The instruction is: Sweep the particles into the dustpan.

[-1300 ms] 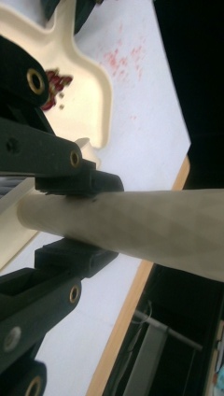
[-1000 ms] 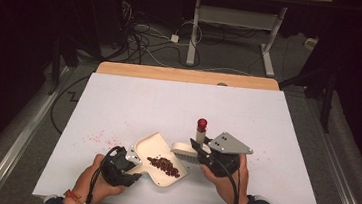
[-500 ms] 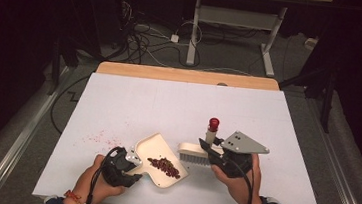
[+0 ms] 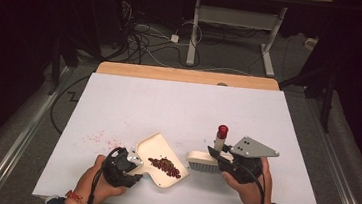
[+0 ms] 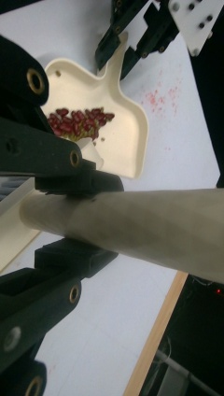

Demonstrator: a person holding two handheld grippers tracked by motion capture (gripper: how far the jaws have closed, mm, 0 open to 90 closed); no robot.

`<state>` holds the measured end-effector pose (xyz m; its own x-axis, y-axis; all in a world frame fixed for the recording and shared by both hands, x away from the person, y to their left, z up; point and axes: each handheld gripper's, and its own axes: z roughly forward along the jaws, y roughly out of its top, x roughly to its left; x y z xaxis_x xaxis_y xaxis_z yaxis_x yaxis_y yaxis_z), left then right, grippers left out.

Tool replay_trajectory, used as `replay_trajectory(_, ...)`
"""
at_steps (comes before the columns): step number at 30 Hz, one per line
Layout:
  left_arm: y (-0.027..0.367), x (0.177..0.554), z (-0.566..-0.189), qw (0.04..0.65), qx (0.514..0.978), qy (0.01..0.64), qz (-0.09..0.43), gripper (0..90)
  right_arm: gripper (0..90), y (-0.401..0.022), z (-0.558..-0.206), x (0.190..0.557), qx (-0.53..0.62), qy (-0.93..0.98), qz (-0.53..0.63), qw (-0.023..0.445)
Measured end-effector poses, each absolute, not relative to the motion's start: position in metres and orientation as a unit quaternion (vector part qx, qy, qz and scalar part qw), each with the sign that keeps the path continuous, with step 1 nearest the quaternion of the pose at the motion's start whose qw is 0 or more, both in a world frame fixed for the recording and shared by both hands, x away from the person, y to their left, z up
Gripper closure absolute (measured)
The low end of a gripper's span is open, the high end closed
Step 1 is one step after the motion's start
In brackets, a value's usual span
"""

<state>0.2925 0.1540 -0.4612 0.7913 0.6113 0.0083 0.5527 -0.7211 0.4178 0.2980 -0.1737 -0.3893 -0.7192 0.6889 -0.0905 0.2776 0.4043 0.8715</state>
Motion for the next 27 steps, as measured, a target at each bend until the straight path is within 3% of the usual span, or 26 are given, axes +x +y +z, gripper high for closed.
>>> replay_trajectory(8, 0.149, 0.293, -0.462, 0.188, 0.926, 0.316, 0.082, 63.6, 70.1, -0.159, -0.392, 0.301, 0.294, 0.804, 0.466, 0.223)
replay_trajectory(12, 0.15, 0.294, -0.463, 0.19, 0.926, 0.317, 0.078, 63.5, 70.1, -0.162, -0.389, 0.301, 0.296, 0.786, 0.506, 0.196)
replay_trajectory(27, 0.155, 0.296, -0.465, 0.203, 0.923, 0.322, 0.063, 63.4, 70.1, -0.178, -0.388, 0.307, 0.313, 0.777, 0.484, 0.252)
